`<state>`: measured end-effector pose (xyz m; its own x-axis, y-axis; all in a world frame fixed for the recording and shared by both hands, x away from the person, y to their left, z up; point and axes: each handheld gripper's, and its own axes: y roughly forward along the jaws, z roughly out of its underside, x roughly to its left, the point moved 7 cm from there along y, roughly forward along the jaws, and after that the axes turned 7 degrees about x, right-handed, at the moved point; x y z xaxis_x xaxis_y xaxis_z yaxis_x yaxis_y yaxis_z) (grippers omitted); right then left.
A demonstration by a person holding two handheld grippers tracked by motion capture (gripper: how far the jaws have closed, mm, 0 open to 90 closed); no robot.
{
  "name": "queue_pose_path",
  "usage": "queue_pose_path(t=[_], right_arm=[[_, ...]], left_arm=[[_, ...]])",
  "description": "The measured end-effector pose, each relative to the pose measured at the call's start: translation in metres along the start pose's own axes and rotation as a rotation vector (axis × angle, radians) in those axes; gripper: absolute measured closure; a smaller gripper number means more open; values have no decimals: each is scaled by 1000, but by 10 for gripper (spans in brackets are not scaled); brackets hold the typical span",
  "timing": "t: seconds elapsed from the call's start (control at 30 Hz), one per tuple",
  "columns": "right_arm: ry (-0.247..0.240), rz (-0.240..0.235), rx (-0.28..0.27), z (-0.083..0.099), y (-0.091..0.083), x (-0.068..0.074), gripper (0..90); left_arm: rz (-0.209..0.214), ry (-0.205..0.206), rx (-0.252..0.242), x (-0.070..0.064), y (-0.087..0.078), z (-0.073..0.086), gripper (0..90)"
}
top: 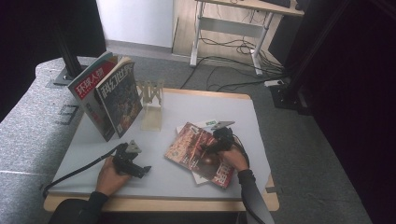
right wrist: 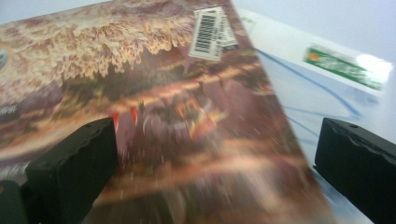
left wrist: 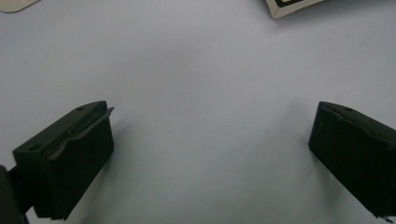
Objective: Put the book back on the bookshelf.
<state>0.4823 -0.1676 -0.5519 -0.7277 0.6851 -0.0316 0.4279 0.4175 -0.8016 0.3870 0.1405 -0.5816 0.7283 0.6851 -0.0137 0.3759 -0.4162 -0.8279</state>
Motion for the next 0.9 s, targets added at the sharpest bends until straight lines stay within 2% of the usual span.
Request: queue_pose_path(t=[0.1,0.17,0.3,0.33,0.37,0.4,0.43,0.57,0.7,0.77,0.87,0.9], right_arm=[[38,24,-33,11,-21,-4,0],[52,48,-29,24,-32,-7,10],[106,66,-19,53,-46,-11,12],[121,68,-20,59,-49,-11,12],[136,73,-23,65,-51,-11,12],[154,78,-27,70,-54,-11,12],[170,79,-32,75,-56,-10,12],[202,81,-42,91,-64,-5,13],[215,81,-42,102,-68,0,21],[225,82,-47,105,-69,2,55],[226,75,-53,109,-70,6,84],[229,70,-55,109,-71,7,99]], left_arm=[[0,1,1,0,0,0,0],[0,0,1,0,0,0,0],[-1,-4,-8,0,-1,-4,33],[9,-18,-23,0,-1,-7,92],[37,-41,-35,-1,-1,-10,133],[64,-65,-35,-1,-1,-14,146],[77,-72,-41,-1,-1,-18,144],[71,-37,-51,-3,-1,-37,161],[96,-3,-57,-11,6,-57,193],[125,11,-55,-15,10,-66,205],[132,35,-44,-19,17,-75,227],[149,33,-49,-21,20,-79,235]])
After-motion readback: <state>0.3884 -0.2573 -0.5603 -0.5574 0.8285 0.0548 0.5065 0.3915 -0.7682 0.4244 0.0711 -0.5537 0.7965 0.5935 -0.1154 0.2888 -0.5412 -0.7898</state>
